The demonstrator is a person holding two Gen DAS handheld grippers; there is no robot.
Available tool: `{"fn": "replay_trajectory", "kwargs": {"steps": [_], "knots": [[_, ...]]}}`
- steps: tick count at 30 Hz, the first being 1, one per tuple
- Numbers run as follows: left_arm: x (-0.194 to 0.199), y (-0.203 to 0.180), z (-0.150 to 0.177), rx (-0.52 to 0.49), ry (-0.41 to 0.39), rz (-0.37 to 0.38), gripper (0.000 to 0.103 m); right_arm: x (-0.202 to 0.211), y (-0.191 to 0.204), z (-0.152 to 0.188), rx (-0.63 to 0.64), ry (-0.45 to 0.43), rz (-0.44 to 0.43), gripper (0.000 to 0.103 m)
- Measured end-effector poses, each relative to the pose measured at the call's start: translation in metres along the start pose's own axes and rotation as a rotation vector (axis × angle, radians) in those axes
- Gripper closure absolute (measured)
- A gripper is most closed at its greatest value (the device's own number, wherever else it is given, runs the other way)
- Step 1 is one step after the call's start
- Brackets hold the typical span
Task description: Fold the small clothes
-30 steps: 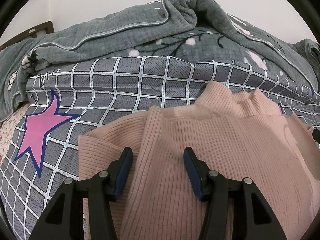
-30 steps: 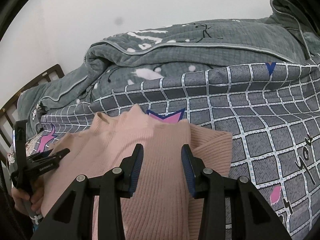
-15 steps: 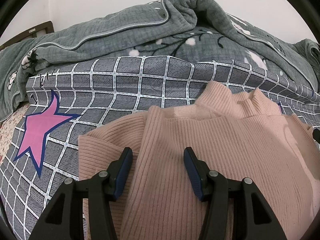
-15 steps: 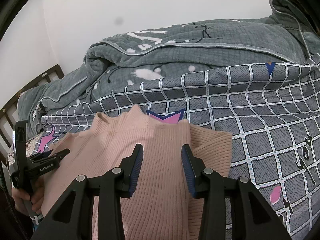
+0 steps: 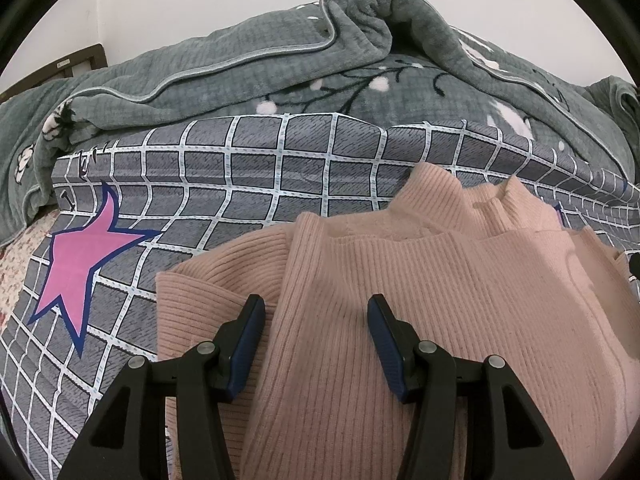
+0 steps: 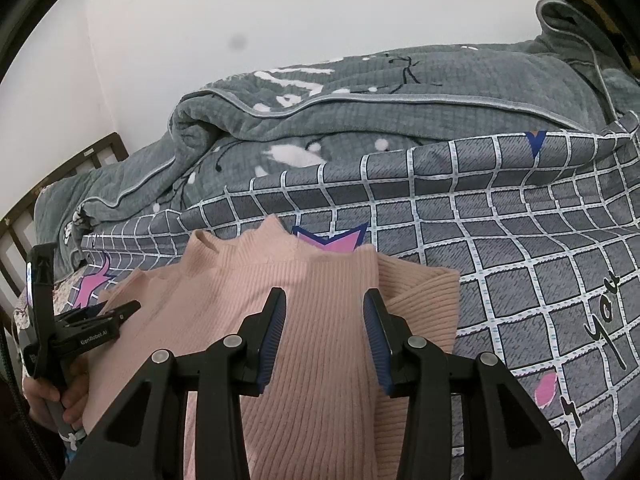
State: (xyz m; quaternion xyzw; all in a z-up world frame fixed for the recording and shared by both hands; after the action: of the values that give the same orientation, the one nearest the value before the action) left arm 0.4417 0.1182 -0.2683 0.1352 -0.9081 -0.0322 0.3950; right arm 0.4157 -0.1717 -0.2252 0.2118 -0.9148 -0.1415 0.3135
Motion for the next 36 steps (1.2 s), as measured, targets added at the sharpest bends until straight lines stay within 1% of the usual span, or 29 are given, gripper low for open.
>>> {"fn": "replay_trajectory", "kwargs": {"steps": [4, 7, 10, 13, 16, 17, 19, 22, 23, 24, 25, 28, 29, 31, 34, 36], "knots": [[0.000, 0.000, 0.000, 0.000, 0.001, -0.002, 0.049, 0.003, 0.001, -0.002, 0.001, -0.018, -0.002, 0.063], [0.002, -0.001, 0.000, 0.001, 0.000, -0.001, 0.047, 0.009, 0.005, -0.006, 0.031, -0.047, 0.017, 0.063], [0.004, -0.002, -0.001, 0.005, -0.004, 0.006, 0.045, 0.014, 0.010, -0.009, 0.057, -0.056, 0.038, 0.063], [0.004, 0.000, 0.000, 0.026, 0.024, 0.044, 0.045, 0.022, 0.014, -0.015, 0.071, -0.075, 0.044, 0.063], [0.008, 0.004, 0.001, 0.060, 0.048, 0.112, 0.047, 0.033, 0.013, -0.020, 0.057, -0.084, 0.068, 0.063], [0.011, 0.007, 0.001, 0.070, 0.045, 0.113, 0.047, 0.036, 0.013, -0.022, 0.051, -0.081, 0.079, 0.063], [0.019, 0.018, -0.002, 0.102, 0.018, 0.092, 0.047, 0.045, 0.011, -0.023, 0.037, -0.062, 0.103, 0.061], [0.031, 0.022, -0.003, 0.082, 0.001, 0.112, 0.046, 0.055, 0.008, -0.018, 0.039, -0.045, 0.117, 0.043], [0.038, 0.026, 0.000, 0.079, -0.006, 0.110, 0.043, 0.058, 0.006, -0.013, 0.051, -0.036, 0.132, 0.039], [0.042, 0.028, 0.001, 0.080, -0.008, 0.108, 0.039, 0.059, 0.003, -0.008, 0.059, -0.024, 0.148, 0.037], [0.045, 0.032, 0.003, 0.085, -0.008, 0.107, 0.033, 0.060, -0.001, -0.001, 0.056, -0.008, 0.156, 0.035], [0.055, 0.046, 0.017, 0.122, 0.017, 0.131, 0.031, 0.052, -0.011, 0.021, 0.003, 0.045, 0.132, 0.034], [0.055, 0.048, 0.021, 0.132, 0.029, 0.145, 0.030, 0.049, -0.013, 0.027, -0.011, 0.058, 0.131, 0.034], [0.058, 0.057, 0.035, 0.150, 0.047, 0.157, 0.029, 0.041, -0.017, 0.038, -0.027, 0.091, 0.128, 0.034], [0.055, 0.064, 0.050, 0.162, 0.072, 0.171, 0.029, 0.031, -0.024, 0.049, -0.048, 0.133, 0.132, 0.034], [0.049, 0.065, 0.053, 0.161, 0.090, 0.179, 0.029, 0.021, -0.032, 0.059, -0.090, 0.179, 0.126, 0.034]]}}
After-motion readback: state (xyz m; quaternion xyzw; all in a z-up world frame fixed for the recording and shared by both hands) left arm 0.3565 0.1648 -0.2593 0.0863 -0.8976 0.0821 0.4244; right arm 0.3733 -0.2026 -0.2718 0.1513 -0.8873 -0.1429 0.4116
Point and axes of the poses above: each gripper's, at about its wrist camera, not at the fingertips, and x roughly against the way its jaws point, y to its left, z to its underside, the point moved 10 cm from there along -x, roughly the way its jaws point, and after that the axes turned 12 degrees about -z, right-handed, at the moved point
